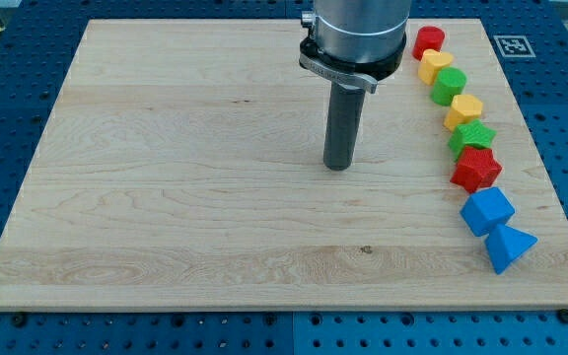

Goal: Move your arm towards right

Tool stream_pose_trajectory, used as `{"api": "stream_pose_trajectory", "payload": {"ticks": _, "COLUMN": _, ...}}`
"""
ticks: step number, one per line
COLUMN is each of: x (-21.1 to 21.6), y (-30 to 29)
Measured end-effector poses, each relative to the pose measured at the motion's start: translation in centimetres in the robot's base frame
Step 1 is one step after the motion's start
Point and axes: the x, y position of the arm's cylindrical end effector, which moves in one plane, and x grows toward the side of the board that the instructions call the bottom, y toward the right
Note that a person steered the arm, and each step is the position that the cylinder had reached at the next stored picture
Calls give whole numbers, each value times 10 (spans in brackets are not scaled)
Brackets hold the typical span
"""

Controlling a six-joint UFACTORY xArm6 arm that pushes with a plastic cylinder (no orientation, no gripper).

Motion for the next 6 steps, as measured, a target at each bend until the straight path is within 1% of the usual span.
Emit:
{"api": "stream_pose_trajectory", "payload": {"ticks": 4, "x": -1, "y": -5}}
{"api": "stream_pose_trajectory", "payload": {"ticks": 5, "x": -1, "y": 7}}
{"api": "stream_pose_trajectory", "payload": {"ticks": 6, "x": 1, "y": 59}}
